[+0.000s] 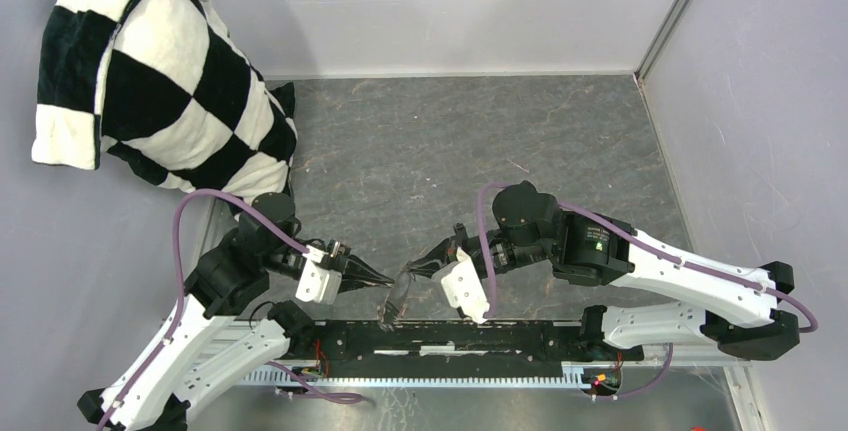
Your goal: Put the keys on the keyring
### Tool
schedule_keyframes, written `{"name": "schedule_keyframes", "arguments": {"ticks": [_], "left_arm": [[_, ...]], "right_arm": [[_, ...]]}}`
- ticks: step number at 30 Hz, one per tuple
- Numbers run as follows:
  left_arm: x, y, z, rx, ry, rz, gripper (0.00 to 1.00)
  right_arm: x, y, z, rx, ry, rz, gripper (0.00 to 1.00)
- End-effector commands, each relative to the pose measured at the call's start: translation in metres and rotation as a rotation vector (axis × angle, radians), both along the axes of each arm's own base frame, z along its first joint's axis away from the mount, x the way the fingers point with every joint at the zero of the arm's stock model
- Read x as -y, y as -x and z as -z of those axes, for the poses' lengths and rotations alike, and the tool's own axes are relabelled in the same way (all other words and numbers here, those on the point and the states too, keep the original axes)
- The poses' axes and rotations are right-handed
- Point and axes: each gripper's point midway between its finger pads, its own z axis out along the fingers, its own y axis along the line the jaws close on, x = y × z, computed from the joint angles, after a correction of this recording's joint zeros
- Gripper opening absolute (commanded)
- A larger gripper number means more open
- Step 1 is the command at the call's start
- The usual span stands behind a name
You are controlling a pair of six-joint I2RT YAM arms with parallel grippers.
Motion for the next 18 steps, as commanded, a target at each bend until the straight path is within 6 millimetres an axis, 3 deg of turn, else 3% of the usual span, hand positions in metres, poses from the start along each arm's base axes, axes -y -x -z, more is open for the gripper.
{"name": "schedule_keyframes", "arguments": {"ticks": [1, 18], "left_arm": [[0.0, 0.005, -0.007, -0.013, 0.017, 0.017, 0.02], [0.001, 0.006, -0.006, -0.01, 0.019, 0.035, 0.02]], "right_arm": [[-0.003, 0.007, -0.026, 0.015, -0.08, -0.039, 0.0], [-0.012, 0.014, -0.014, -0.016, -0.039, -0.088, 0.0]]}}
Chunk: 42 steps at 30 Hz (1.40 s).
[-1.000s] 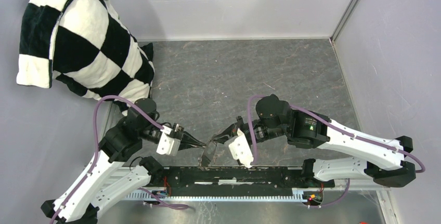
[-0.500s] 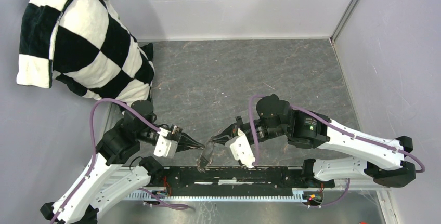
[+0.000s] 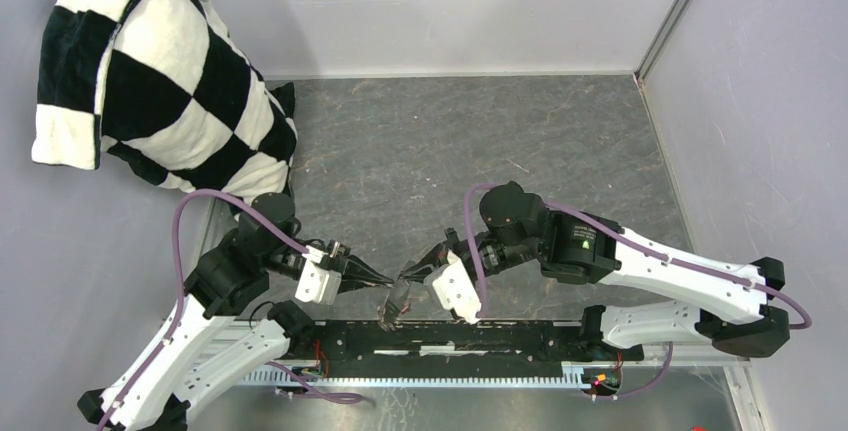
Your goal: Put the keys on the keyring
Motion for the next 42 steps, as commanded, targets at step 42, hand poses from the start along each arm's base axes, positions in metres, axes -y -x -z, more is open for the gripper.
{"name": "schedule_keyframes", "arguments": {"ticks": [42], "left_arm": [[0.0026, 0.0021, -0.0058, -0.011, 0.012, 0.027, 0.02]], "right_arm": [[-0.0121, 0.0102, -0.0242, 0.008, -0.064, -0.048, 0.0]]}}
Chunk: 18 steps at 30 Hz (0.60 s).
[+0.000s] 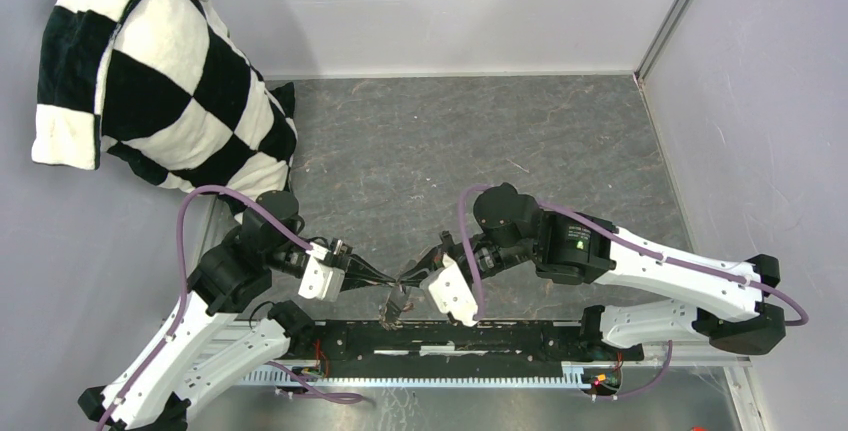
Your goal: Put the keys on the keyring
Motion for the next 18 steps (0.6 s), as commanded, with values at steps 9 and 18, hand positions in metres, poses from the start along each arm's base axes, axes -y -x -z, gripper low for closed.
{"name": "schedule_keyframes", "arguments": {"ticks": [9, 18], "left_arm": [[0.0006, 0.004, -0.0084, 0.003, 0.024, 0.023, 0.02], [0.0004, 0.004, -0.0077, 0.001, 0.022, 0.021, 0.02]], "right_arm": [[-0.0084, 0.0026, -0.0264, 0.016, -0.075, -0.011, 0.0], [-0.0095, 0.0004, -0.0303, 0.019, -0.093, 0.005, 0.0]]}}
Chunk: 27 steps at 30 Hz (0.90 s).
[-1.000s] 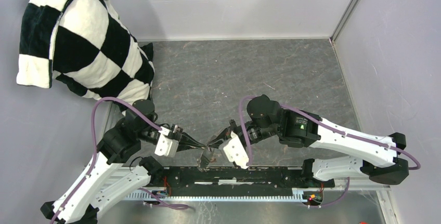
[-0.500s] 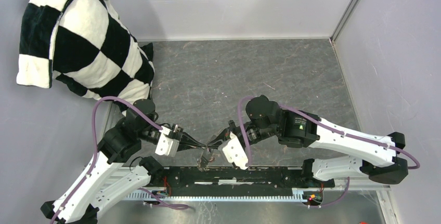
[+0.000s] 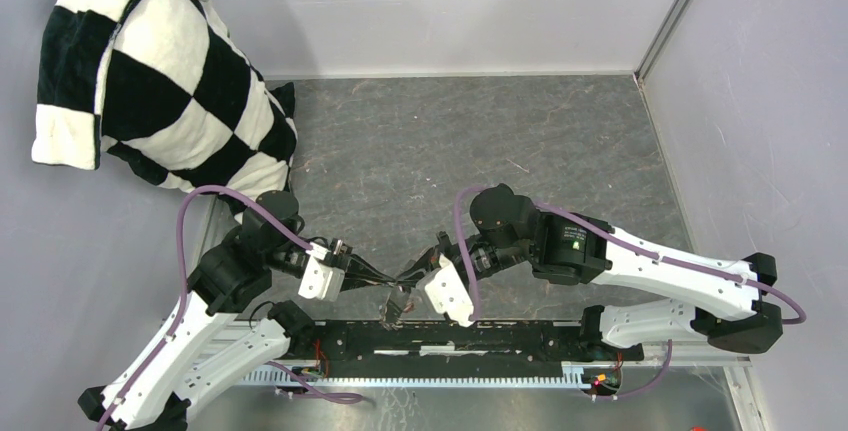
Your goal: Put the keys on the keyring
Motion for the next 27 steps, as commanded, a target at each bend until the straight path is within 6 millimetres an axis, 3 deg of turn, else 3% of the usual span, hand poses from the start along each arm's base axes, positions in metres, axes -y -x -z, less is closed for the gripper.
{"name": "schedule_keyframes", "arguments": {"ticks": [1, 27], "left_arm": [[0.0005, 0.0039, -0.0079, 0.0, 0.022, 0.021, 0.02], [0.0011, 0.0022, -0.0078, 0.0, 0.019, 0.014, 0.02]], "right_arm": [[-0.0052, 0.0008, -0.0318, 0.016, -0.094, 0.001, 0.0], [-0.0133, 0.0006, -0.0293, 0.012, -0.097, -0.005, 0.0]]}}
